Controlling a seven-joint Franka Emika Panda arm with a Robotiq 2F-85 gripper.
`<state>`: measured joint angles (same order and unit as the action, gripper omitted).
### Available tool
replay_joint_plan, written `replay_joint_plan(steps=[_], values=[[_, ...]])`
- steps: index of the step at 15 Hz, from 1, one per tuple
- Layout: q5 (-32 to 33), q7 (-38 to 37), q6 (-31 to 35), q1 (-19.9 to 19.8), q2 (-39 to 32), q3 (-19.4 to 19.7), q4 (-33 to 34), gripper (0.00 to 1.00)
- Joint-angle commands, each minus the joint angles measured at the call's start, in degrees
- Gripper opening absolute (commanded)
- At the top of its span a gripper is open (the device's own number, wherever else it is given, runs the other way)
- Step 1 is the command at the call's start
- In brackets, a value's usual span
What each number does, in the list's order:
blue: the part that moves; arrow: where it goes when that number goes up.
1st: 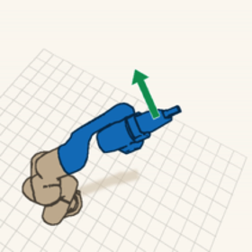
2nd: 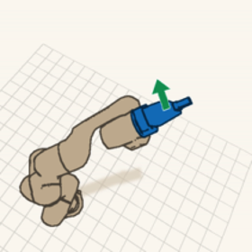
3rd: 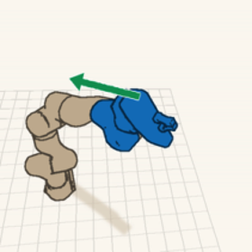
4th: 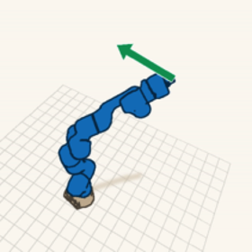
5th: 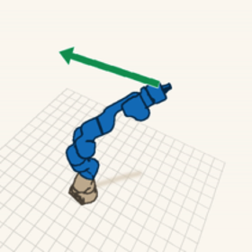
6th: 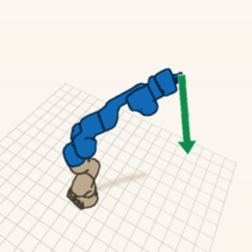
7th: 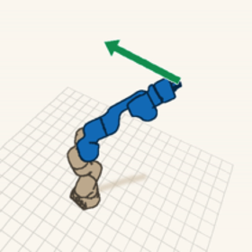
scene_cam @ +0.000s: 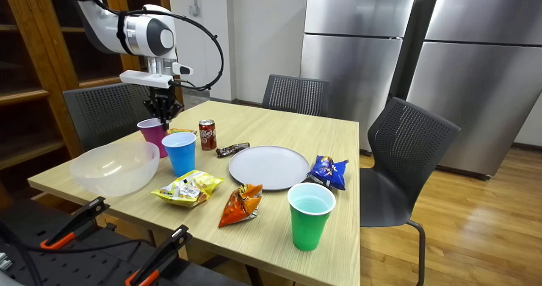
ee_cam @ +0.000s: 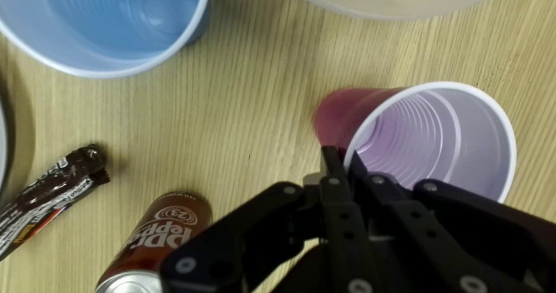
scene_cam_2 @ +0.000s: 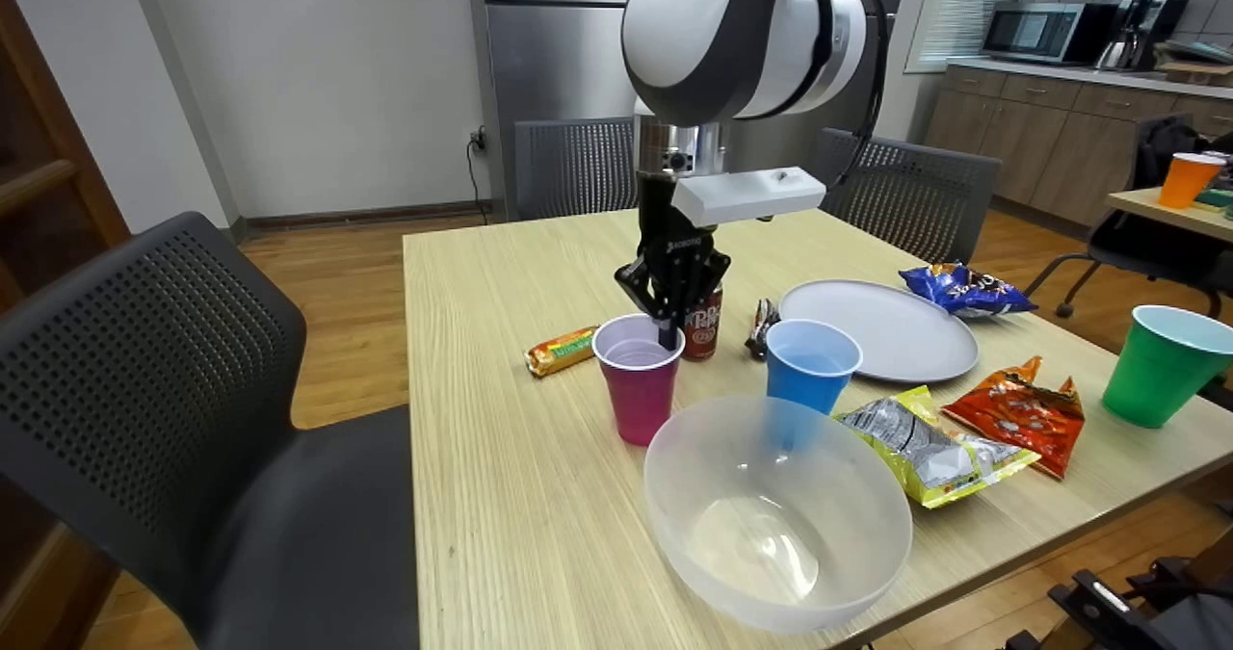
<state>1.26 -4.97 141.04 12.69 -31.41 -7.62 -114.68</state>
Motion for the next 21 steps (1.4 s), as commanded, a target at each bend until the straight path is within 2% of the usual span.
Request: replay_joint_plan(steps=[1, 14, 21], values=[[-2.44, 3.57, 1.0, -2.22, 2.55, -1.66, -1.74, 0.01], [-12.11, 13.01, 2.49, -7.71, 10.63, -4.17, -4.24, 0.01], [-14.15, 11.18, 2.17, -7.94, 15.63, -2.55, -5.19, 0.01]])
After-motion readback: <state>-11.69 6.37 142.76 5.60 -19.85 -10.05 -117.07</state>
